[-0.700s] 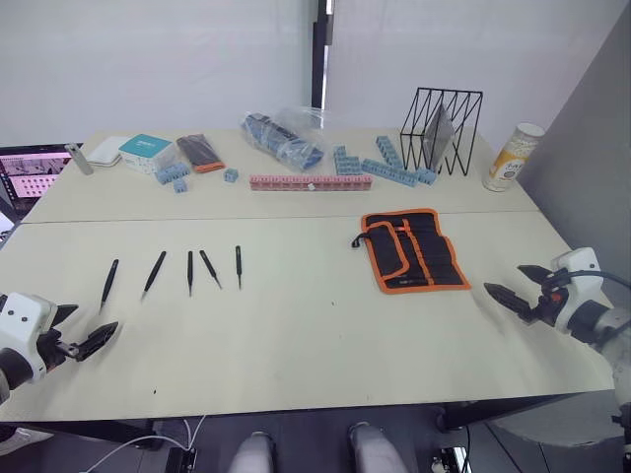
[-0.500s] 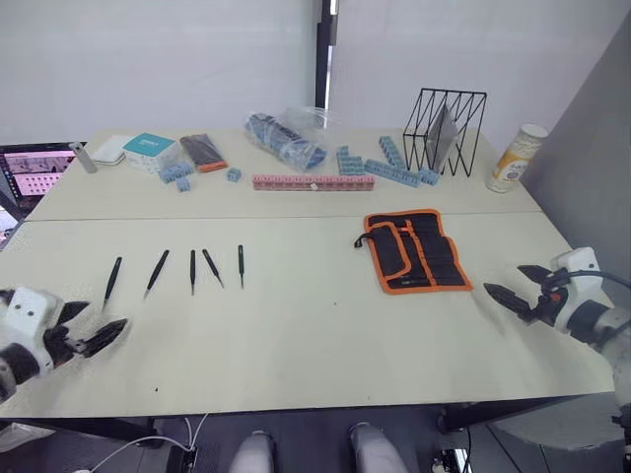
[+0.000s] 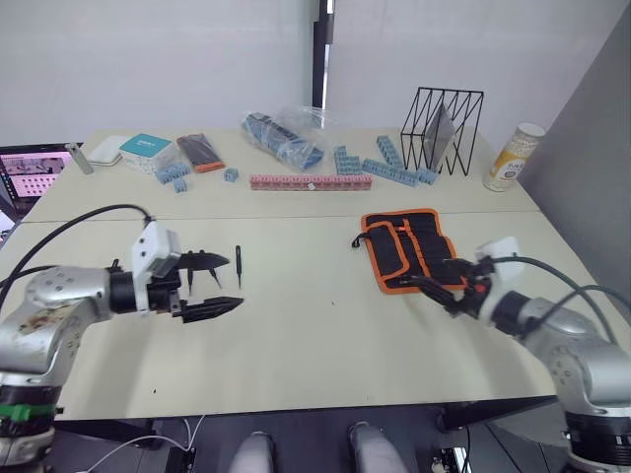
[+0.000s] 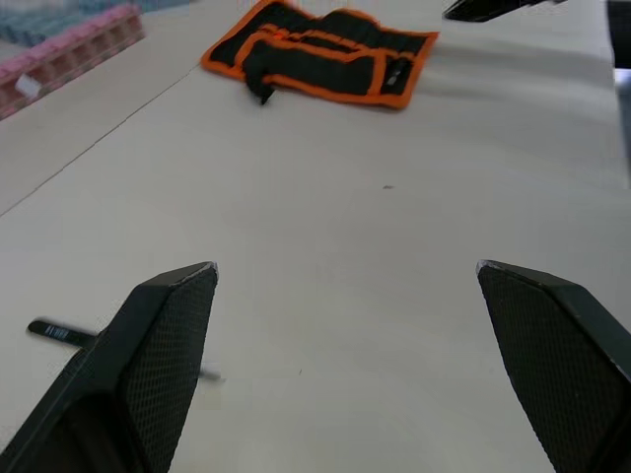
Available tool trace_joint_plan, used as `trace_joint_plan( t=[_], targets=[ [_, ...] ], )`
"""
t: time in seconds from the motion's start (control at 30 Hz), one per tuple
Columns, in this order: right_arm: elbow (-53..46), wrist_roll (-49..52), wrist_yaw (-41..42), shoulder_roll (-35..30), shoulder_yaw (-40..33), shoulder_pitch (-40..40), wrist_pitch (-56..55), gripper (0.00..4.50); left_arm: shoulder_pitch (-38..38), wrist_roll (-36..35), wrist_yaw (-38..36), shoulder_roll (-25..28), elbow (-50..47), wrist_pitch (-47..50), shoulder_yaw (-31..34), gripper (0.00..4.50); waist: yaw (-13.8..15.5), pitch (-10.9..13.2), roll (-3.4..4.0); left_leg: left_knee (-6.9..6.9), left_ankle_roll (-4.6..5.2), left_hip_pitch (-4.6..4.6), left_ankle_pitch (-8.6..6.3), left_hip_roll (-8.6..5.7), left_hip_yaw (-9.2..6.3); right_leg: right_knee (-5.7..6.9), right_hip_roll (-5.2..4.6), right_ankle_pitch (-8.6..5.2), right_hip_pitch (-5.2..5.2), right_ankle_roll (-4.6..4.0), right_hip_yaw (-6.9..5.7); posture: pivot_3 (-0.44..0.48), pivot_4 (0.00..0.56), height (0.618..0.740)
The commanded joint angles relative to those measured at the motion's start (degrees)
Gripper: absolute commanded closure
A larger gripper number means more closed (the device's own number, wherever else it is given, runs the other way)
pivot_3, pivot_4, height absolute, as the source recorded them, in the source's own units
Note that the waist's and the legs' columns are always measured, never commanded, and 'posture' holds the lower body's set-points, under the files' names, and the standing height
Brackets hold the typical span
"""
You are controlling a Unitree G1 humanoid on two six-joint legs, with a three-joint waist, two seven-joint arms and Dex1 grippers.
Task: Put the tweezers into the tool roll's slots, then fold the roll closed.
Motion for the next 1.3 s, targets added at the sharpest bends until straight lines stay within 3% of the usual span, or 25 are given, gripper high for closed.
trace_joint_plan(
  t=[0.03,0.37,0.63,0.67,1.03,1.13,1.3],
  targets=[
    [-0.99,3.07,-5.57,2.63,-2.01,-4.07,7.27,0.07,-2.07,-1.15,-0.17,-0.61,-1.99,0.76,-0.9,0.0,0.0,0.0,0.0,0.01,0.0,0.0,0.0,-0.01,0.0,0.0,-0.01,0.01,0.02,0.02,0.01,0.0,0.15,0.737],
    [8.02,-1.59,-13.31,9.1,-0.88,-9.69,4.36,0.07,-0.47,-0.88,0.04,-0.94,-2.92,-0.17,-0.68,0.0,0.07,0.0,0.0,-0.08,0.01,-0.04,0.0,-0.01,-0.06,-0.02,0.0,0.13,-0.02,0.32,-0.03,0.0,0.15,0.737],
    [13.3,-3.99,-13.13,12.45,1.34,-11.6,0.72,0.07,0.69,0.26,1.87,-0.97,-3.33,-1.24,-0.38,0.0,-0.02,0.0,0.0,-0.09,0.01,-0.02,0.0,0.0,-0.07,-0.01,0.02,0.14,-0.02,0.34,-0.05,0.0,0.15,0.737],
    [14.08,-4.44,-13.35,12.84,1.5,-11.85,0.37,0.59,0.87,0.37,1.99,-0.94,-3.45,-1.34,-0.37,0.0,-0.06,0.0,0.0,-0.1,0.01,-0.02,0.0,0.0,-0.08,0.0,0.02,0.15,-0.02,0.35,-0.04,0.0,0.15,0.737],
    [15.97,-4.27,-13.23,15.18,-0.11,-13.79,-1.98,4.32,2.37,1.63,1.84,-0.98,-2.97,-1.92,-1.19,0.0,-0.02,0.0,0.0,-0.11,0.01,-0.03,0.0,0.0,-0.08,-0.01,0.02,0.15,-0.02,0.36,-0.05,0.0,0.15,0.737],
    [19.32,-5.39,-12.25,15.57,1.39,-16.86,-5.01,4.47,2.81,1.79,2.03,-1.0,-2.37,-1.62,-1.16,0.0,-0.13,0.0,0.01,-0.11,0.01,-0.02,0.0,0.01,-0.09,0.0,0.04,0.16,-0.03,0.35,-0.06,0.0,0.15,0.737],
    [35.72,-10.57,-10.28,20.36,7.58,-29.63,-11.95,4.47,3.08,5.29,0.35,-0.87,4.21,-6.21,-1.7,0.0,-1.77,0.0,0.01,-0.11,0.04,0.06,0.02,0.07,-0.06,0.03,0.1,0.23,-0.03,0.27,-0.05,0.0,0.15,0.737]
  ],
)
